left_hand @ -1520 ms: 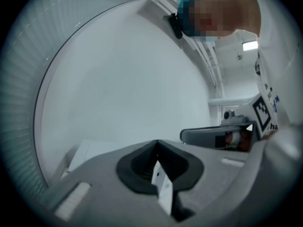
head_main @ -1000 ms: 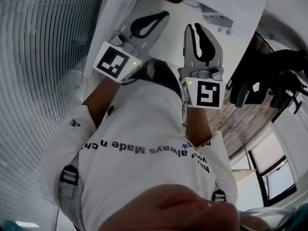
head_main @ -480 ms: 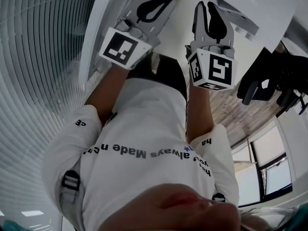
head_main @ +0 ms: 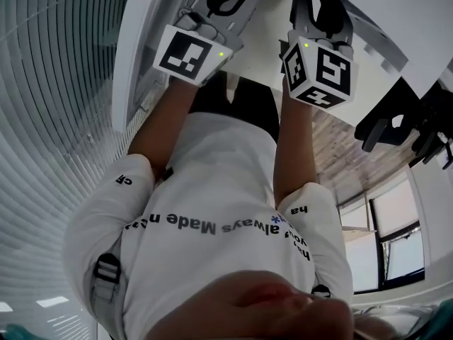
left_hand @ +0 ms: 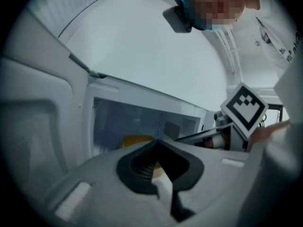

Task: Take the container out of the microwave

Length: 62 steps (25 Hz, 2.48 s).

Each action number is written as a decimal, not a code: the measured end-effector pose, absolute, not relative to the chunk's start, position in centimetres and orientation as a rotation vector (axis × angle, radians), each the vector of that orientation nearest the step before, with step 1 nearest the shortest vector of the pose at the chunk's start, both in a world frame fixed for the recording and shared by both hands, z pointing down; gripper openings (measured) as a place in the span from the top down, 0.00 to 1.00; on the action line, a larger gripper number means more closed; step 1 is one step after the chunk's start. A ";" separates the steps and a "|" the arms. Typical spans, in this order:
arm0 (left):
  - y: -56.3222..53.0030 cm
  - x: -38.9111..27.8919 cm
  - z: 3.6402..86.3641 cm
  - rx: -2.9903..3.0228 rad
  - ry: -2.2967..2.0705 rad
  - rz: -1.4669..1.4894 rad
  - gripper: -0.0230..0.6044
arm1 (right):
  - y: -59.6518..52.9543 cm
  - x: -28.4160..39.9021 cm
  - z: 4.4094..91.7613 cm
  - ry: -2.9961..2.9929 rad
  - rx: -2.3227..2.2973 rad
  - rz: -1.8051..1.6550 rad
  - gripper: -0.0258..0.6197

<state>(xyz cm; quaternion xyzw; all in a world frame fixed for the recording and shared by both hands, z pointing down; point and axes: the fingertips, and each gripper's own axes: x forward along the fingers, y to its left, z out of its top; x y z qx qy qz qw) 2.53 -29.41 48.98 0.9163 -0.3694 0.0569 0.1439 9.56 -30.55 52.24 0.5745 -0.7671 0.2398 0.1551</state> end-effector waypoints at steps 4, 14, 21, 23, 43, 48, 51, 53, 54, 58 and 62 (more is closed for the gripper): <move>-30.1 2.1 50.3 2.623 -1.068 0.174 0.96 | -31.7 9.5 53.8 -2.160 1.660 0.717 0.76; -31.9 1.6 51.2 2.613 -1.062 0.169 0.96 | -34.3 9.6 56.1 -2.061 1.676 0.759 0.73; -31.8 0.9 51.1 2.600 -1.071 0.164 0.96 | -35.2 9.5 56.9 -2.021 1.670 0.743 0.74; -31.7 0.9 51.3 2.594 -1.073 0.170 0.96 | -35.4 9.6 57.1 -2.011 1.667 0.740 0.75; -31.4 0.4 51.0 2.588 -1.081 0.179 0.96 | -35.4 10.9 56.4 -1.966 1.768 0.765 0.94; -30.7 0.6 50.8 2.593 -1.079 0.182 0.96 | -34.6 11.3 55.8 -1.986 1.787 0.782 0.94; -30.2 0.8 50.8 2.599 -1.077 0.194 0.96 | -33.9 11.7 55.4 -1.991 1.800 0.795 0.94; -29.9 1.0 50.7 2.600 -1.076 0.194 0.96 | -33.5 12.0 55.2 -1.995 1.806 0.802 0.94; -29.8 1.2 50.7 2.602 -1.074 0.196 0.96 | -33.3 12.1 55.2 -1.995 1.807 0.803 0.94; -29.0 1.8 50.6 2.611 -1.067 0.196 0.96 | -32.3 12.7 55.0 -1.997 1.808 0.804 0.94; -28.2 1.8 50.0 2.619 -1.063 0.198 0.96 | -31.1 12.8 54.4 -2.003 1.810 0.809 0.94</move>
